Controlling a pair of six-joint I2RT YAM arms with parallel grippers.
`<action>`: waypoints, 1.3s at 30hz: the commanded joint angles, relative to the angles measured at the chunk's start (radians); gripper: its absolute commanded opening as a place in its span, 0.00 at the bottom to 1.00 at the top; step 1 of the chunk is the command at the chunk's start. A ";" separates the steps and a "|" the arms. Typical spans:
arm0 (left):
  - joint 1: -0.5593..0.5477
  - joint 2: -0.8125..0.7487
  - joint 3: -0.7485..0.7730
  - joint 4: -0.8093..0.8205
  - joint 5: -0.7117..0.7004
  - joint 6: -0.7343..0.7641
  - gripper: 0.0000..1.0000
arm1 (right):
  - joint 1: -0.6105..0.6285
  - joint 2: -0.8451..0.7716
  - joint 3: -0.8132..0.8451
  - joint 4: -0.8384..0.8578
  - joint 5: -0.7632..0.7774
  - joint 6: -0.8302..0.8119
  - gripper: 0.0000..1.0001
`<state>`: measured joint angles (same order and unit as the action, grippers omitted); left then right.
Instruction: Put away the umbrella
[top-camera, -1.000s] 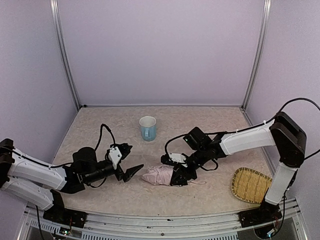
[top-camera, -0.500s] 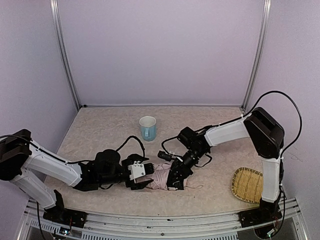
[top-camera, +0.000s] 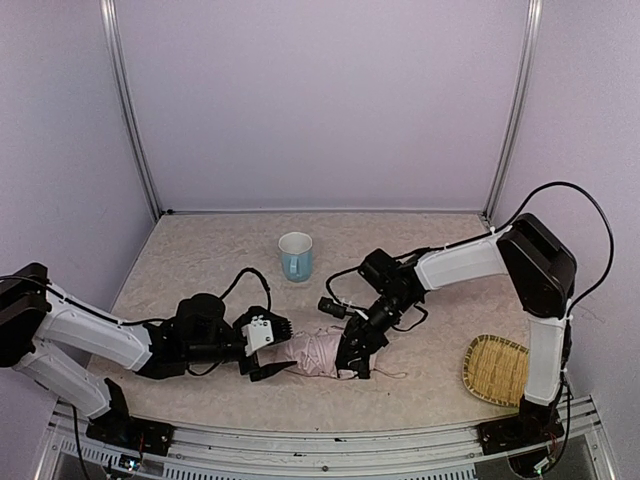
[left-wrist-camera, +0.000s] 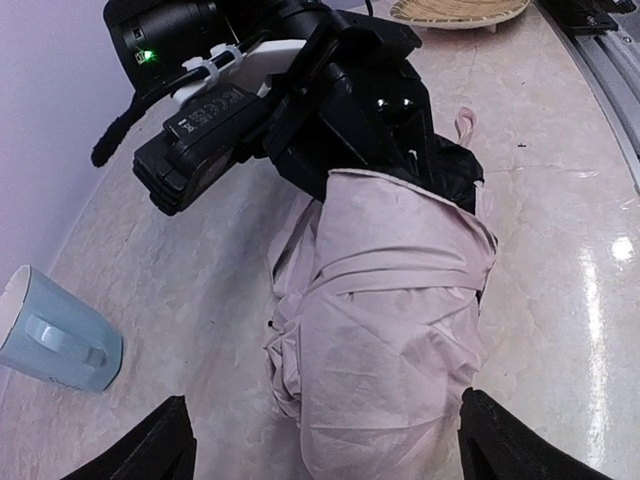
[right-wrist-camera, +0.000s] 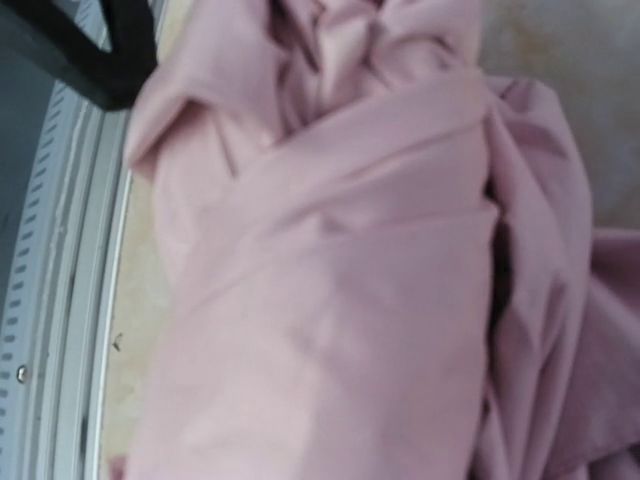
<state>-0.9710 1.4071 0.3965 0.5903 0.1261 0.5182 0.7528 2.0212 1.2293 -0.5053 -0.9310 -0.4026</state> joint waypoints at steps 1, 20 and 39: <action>0.000 0.000 0.052 -0.038 0.060 0.083 0.89 | -0.013 -0.007 -0.007 -0.079 0.021 -0.019 0.00; -0.095 0.361 0.315 -0.357 -0.151 0.360 0.85 | -0.034 0.190 0.085 -0.160 0.053 0.074 0.00; -0.096 0.399 0.316 -0.492 -0.012 0.355 0.30 | -0.192 -0.169 -0.005 -0.120 0.083 0.204 0.71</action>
<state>-1.0508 1.7588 0.7612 0.2527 0.0498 0.8703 0.6170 1.9522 1.2373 -0.6186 -0.8742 -0.2264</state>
